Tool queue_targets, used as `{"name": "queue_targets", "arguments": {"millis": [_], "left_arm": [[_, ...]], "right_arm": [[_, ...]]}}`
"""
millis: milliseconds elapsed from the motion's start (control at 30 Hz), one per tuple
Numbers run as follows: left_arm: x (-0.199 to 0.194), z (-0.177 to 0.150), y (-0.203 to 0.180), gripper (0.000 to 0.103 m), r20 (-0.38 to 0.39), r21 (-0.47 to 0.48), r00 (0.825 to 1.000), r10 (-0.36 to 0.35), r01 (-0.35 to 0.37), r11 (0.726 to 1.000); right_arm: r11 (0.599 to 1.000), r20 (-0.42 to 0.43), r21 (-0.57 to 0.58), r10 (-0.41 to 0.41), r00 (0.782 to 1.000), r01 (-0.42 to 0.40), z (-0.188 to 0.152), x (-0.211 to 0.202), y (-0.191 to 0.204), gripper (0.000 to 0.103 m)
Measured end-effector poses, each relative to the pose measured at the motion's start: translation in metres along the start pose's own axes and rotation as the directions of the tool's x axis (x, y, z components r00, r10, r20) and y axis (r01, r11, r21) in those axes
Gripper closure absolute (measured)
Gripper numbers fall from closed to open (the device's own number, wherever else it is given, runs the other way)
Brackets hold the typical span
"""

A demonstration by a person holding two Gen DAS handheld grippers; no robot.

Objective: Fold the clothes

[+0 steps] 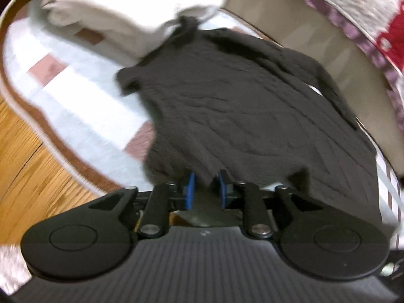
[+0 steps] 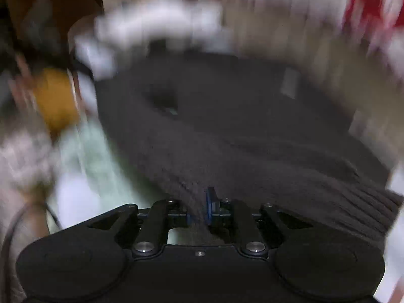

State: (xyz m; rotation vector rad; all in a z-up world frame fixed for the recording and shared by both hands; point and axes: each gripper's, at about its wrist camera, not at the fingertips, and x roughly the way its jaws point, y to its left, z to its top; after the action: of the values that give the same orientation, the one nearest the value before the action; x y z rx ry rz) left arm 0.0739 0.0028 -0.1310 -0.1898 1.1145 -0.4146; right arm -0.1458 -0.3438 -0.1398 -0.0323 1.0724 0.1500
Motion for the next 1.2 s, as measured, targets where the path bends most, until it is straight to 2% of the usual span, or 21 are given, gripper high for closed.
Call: {"name": "queue_targets", "arguments": {"millis": [67, 167, 267, 333, 433, 467, 500, 567, 633, 700, 733, 800, 867, 933, 967, 1000, 1033, 1100, 1133, 1167, 1200], "left_arm": [[-0.005, -0.001, 0.013, 0.070, 0.012, -0.078, 1.000, 0.022, -0.021, 0.997], [-0.006, -0.002, 0.035, 0.056, 0.019, -0.212, 1.000, 0.001, 0.003, 0.977], [0.008, -0.005, 0.050, 0.056, -0.021, -0.325, 1.000, -0.012, 0.005, 0.946], [0.019, -0.008, 0.050, 0.056, -0.055, -0.364, 0.998, -0.023, 0.002, 0.931], [0.028, -0.014, 0.037, 0.055, -0.046, -0.339, 0.998, -0.046, 0.027, 0.940], [0.032, -0.015, 0.029, 0.052, -0.028, -0.312, 0.999, -0.035, 0.024, 0.950], [0.039, -0.015, 0.020, 0.044, -0.005, -0.274, 1.000, -0.006, 0.004, 0.962], [0.051, -0.014, 0.004, 0.043, 0.034, -0.203, 0.998, 0.049, -0.041, 0.978], [0.054, -0.012, -0.011, 0.039, 0.060, -0.149, 0.996, 0.068, -0.059, 0.987], [0.058, -0.014, -0.019, 0.030, 0.068, -0.102, 0.995, 0.078, -0.071, 0.992], [0.060, -0.016, -0.019, 0.028, 0.077, -0.102, 0.994, 0.083, -0.075, 0.992], [0.059, -0.017, -0.017, 0.016, 0.095, -0.121, 0.994, 0.061, -0.049, 0.991], [0.056, -0.018, -0.014, 0.015, 0.093, -0.139, 0.994, 0.052, -0.038, 0.990], [0.051, -0.018, -0.010, 0.019, 0.076, -0.156, 0.996, 0.049, -0.036, 0.987], [0.048, -0.019, -0.007, 0.038, 0.064, -0.161, 0.997, 0.050, -0.039, 0.986], [0.045, -0.021, -0.003, 0.073, 0.049, -0.161, 0.997, 0.059, -0.051, 0.986], [0.042, -0.023, 0.000, 0.088, 0.032, -0.164, 0.998, 0.059, -0.053, 0.985], [0.040, -0.026, 0.006, 0.091, -0.003, -0.185, 1.000, 0.026, -0.026, 0.982], [0.040, -0.027, 0.008, 0.091, -0.012, -0.207, 1.000, -0.001, -0.002, 0.978], [0.040, -0.029, 0.009, 0.091, -0.023, -0.230, 0.999, -0.030, 0.024, 0.973], [0.040, -0.032, 0.011, 0.087, -0.035, -0.263, 0.998, -0.059, 0.048, 0.964]], "right_arm": [[1.000, -0.068, 0.006, -0.010, 0.998, 0.010, -0.016, 0.027, -0.005, 0.082], [0.998, -0.050, 0.046, 0.045, 0.998, -0.043, -0.020, 0.026, -0.015, 0.079], [0.984, -0.031, 0.101, 0.151, 0.988, -0.147, -0.017, 0.018, -0.033, 0.078], [0.963, -0.036, 0.149, 0.233, 0.972, -0.225, -0.018, 0.020, -0.042, 0.078], [0.935, -0.021, 0.207, 0.297, 0.955, -0.287, -0.024, 0.021, -0.052, 0.081], [0.936, -0.028, 0.201, 0.300, 0.953, -0.289, -0.027, 0.021, -0.049, 0.083], [0.940, -0.036, 0.184, 0.298, 0.954, -0.287, -0.030, 0.021, -0.042, 0.084], [0.950, -0.052, 0.144, 0.288, 0.956, -0.279, -0.032, 0.023, -0.032, 0.084], [0.958, -0.066, 0.110, 0.272, 0.960, -0.264, -0.028, 0.028, -0.026, 0.084], [0.960, -0.063, 0.086, 0.272, 0.960, -0.266, -0.028, 0.026, -0.026, 0.085], [0.959, -0.057, 0.082, 0.277, 0.959, -0.272, -0.028, 0.024, -0.027, 0.085], [0.953, -0.024, 0.112, 0.285, 0.958, -0.280, -0.028, 0.025, -0.033, 0.085], [0.949, 0.046, 0.200, 0.237, 0.970, -0.242, -0.027, 0.023, -0.047, 0.081], [0.940, 0.112, 0.268, 0.190, 0.975, -0.214, -0.025, 0.016, -0.061, 0.076], [0.935, 0.141, 0.282, 0.181, 0.973, -0.215, -0.023, 0.011, -0.066, 0.070], [0.932, 0.169, 0.288, 0.174, 0.970, -0.218, -0.022, 0.005, -0.069, 0.067], [0.933, 0.198, 0.281, 0.171, 0.965, -0.223, -0.020, -0.003, -0.072, 0.067], [0.931, 0.253, 0.259, 0.193, 0.948, -0.259, -0.016, -0.015, -0.077, 0.067], [0.914, 0.284, 0.260, 0.235, 0.930, -0.310, -0.014, -0.018, -0.083, 0.067], [0.874, 0.331, 0.286, 0.295, 0.896, -0.393, -0.013, -0.019, -0.093, 0.066], [0.809, 0.393, 0.323, 0.357, 0.848, -0.490, -0.013, -0.018, -0.105, 0.058]]}}
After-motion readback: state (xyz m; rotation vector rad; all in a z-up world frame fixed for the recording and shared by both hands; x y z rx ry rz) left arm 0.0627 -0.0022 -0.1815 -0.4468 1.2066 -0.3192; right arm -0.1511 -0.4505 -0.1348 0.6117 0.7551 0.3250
